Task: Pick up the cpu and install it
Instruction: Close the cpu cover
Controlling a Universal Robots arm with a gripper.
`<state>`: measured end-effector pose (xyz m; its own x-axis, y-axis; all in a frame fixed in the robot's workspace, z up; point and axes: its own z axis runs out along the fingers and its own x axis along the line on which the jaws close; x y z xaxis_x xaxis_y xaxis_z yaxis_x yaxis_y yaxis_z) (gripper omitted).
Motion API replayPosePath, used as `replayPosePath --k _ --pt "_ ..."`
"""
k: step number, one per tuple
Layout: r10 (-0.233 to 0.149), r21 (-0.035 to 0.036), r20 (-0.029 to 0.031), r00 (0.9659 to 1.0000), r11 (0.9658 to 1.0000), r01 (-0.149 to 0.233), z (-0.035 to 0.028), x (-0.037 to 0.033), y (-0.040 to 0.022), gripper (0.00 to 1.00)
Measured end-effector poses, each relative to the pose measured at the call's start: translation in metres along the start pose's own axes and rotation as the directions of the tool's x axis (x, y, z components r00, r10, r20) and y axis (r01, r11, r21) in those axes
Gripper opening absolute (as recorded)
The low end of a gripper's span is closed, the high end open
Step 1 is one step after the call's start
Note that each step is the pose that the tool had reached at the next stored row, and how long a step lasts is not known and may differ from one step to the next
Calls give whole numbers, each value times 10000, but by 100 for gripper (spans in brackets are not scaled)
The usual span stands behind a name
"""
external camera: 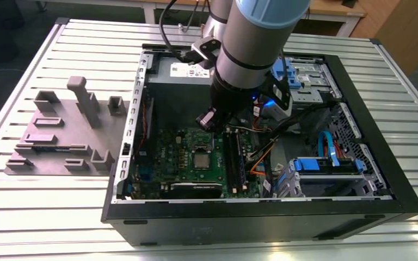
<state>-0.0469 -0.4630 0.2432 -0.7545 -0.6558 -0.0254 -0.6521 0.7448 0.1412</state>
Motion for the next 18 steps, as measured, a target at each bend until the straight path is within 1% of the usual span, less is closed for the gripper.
replayPosePath --k 18 --pt "0 -1 1 10000 10000 0 -6 35 -40 11"
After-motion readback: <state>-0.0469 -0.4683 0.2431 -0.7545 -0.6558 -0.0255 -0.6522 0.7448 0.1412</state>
